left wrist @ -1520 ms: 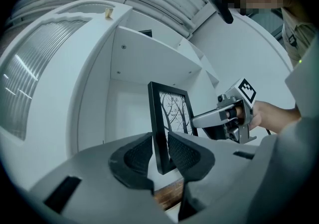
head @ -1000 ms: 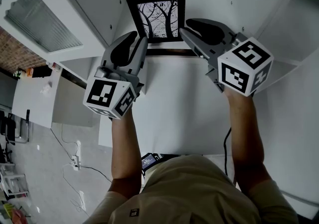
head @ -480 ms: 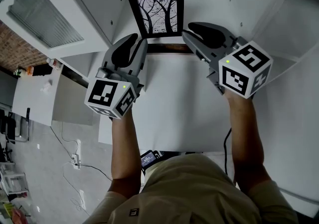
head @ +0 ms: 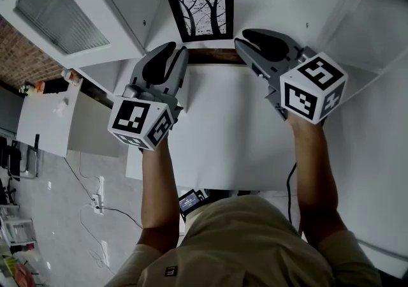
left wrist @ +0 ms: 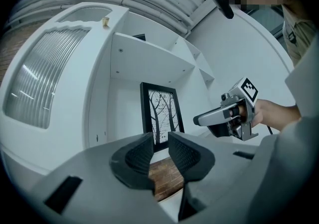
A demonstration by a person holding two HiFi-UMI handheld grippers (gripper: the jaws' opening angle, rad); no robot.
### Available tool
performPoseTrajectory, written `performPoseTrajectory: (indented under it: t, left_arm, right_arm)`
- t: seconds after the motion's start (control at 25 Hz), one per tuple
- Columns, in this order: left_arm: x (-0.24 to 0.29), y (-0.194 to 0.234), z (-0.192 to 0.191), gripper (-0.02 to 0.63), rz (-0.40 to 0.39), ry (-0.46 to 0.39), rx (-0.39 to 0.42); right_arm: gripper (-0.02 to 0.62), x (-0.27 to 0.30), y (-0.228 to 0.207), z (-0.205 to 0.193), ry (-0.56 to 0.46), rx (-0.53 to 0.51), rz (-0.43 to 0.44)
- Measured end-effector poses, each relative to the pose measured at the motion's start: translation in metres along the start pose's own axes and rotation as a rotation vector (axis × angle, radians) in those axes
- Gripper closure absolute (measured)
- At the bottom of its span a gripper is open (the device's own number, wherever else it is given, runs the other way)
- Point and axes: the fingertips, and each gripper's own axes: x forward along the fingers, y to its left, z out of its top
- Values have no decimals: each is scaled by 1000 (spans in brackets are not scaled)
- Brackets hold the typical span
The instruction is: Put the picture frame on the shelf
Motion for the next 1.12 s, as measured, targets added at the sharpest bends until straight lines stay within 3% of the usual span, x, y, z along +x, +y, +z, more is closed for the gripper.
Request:
performPoseTrajectory:
  t: [1.12]
  left_arm:
    - [-55, -43, -12, 522, -25, 53, 10]
  right_arm:
    - [517, -32, 50, -48, 42, 71, 110]
